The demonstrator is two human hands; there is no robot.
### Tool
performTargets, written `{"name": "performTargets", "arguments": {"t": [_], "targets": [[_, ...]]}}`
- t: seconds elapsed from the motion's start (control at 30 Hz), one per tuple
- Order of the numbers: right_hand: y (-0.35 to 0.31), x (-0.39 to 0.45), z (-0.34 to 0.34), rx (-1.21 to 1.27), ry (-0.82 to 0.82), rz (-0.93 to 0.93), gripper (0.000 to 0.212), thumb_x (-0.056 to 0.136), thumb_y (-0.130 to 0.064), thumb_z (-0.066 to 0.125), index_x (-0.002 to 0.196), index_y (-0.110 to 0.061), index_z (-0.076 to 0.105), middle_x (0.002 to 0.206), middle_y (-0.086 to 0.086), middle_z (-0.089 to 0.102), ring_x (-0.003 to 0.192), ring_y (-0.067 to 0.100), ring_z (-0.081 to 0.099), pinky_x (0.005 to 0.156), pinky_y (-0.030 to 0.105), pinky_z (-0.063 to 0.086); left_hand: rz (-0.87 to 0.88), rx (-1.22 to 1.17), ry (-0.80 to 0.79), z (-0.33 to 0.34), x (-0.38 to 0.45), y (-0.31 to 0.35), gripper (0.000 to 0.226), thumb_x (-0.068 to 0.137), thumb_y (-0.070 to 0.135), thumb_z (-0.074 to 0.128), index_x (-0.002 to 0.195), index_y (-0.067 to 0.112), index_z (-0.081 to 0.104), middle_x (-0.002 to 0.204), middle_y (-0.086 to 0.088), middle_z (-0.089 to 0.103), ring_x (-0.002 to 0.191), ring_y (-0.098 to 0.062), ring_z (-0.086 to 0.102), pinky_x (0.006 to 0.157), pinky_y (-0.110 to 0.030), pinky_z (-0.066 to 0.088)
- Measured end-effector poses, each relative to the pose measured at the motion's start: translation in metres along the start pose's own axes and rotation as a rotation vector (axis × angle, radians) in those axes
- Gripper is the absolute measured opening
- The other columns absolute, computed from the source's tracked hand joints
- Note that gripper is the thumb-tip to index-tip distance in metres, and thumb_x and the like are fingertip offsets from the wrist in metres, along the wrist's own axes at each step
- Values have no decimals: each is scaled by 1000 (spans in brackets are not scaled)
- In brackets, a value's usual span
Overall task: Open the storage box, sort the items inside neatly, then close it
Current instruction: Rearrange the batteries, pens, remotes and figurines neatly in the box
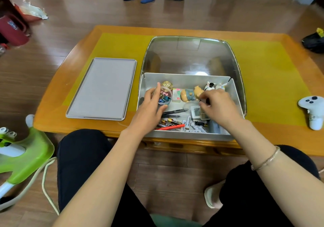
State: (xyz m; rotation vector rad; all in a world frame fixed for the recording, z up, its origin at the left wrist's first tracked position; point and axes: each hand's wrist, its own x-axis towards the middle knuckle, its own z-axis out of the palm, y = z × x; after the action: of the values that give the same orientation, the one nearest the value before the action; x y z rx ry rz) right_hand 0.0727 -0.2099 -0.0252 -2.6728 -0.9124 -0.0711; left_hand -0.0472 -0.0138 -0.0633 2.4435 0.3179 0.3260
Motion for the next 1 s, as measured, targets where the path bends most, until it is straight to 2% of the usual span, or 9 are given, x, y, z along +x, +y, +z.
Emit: {"name": "performTargets", "arguments": {"t": [0.13,0.27,0.37,0.5,0.67,0.73,0.8,0.9,1.0], "targets": [[-24,10,22,-325,-53,-70,32,86,-38,58,104,-13,65,99,12,67,104,32,51,86,38,35,-139,-181,10,2,-2,7,85,92,31,60,153,25,1,150,-1,25,132,-14,38,98,-31,47],[-35,21,37,-461,-113,-16,39,85,-48,56,101,-13,64,102,10,66,109,31,49,91,40,32,-195,-337,64,0,-2,9,70,85,25,71,143,20,31,140,-1,35,126,-12,43,94,-22,48],[-35,24,42,-501,-158,1,39,84,-48,58,105,-15,62,104,8,64,110,31,49,92,40,31,-208,-461,40,-2,-3,8,62,82,20,74,130,29,36,134,0,42,119,-10,49,89,-20,51],[-34,26,44,-474,-168,37,34,82,-40,58,106,-16,63,105,8,62,109,31,48,91,37,31,-228,-707,-13,-8,-3,10,57,82,12,73,115,41,36,118,8,51,103,-18,64,67,-20,56],[-33,20,33,-280,-58,94,50,75,-44,59,106,-5,55,104,16,62,104,36,51,86,39,37,-248,-852,12,-14,-2,9,60,80,5,74,115,41,39,109,15,52,89,-9,69,61,-17,54],[-33,18,26,-56,66,103,55,73,-45,62,110,-5,54,106,14,60,103,34,53,87,40,41,-260,-910,7,-14,-1,8,60,80,3,73,114,42,42,108,10,55,87,-4,69,62,-18,55],[-37,17,17,261,135,81,62,72,-49,68,118,-10,53,107,3,55,100,19,52,84,29,42,-291,-948,-13,-14,0,8,60,79,2,74,111,44,45,109,5,57,88,-5,69,63,-21,56],[-51,15,9,536,126,-26,63,72,-48,72,125,-18,54,105,-7,49,90,4,51,74,14,41,-336,-977,-47,-13,2,10,60,78,2,75,115,39,48,110,0,57,88,-4,69,63,-23,56],[-60,14,12,576,26,-96,59,75,-43,74,126,-20,55,106,-9,47,94,3,52,76,15,46,-319,-958,-86,-12,1,12,61,77,4,76,120,37,48,113,-3,58,89,-7,70,64,-23,56]]}}
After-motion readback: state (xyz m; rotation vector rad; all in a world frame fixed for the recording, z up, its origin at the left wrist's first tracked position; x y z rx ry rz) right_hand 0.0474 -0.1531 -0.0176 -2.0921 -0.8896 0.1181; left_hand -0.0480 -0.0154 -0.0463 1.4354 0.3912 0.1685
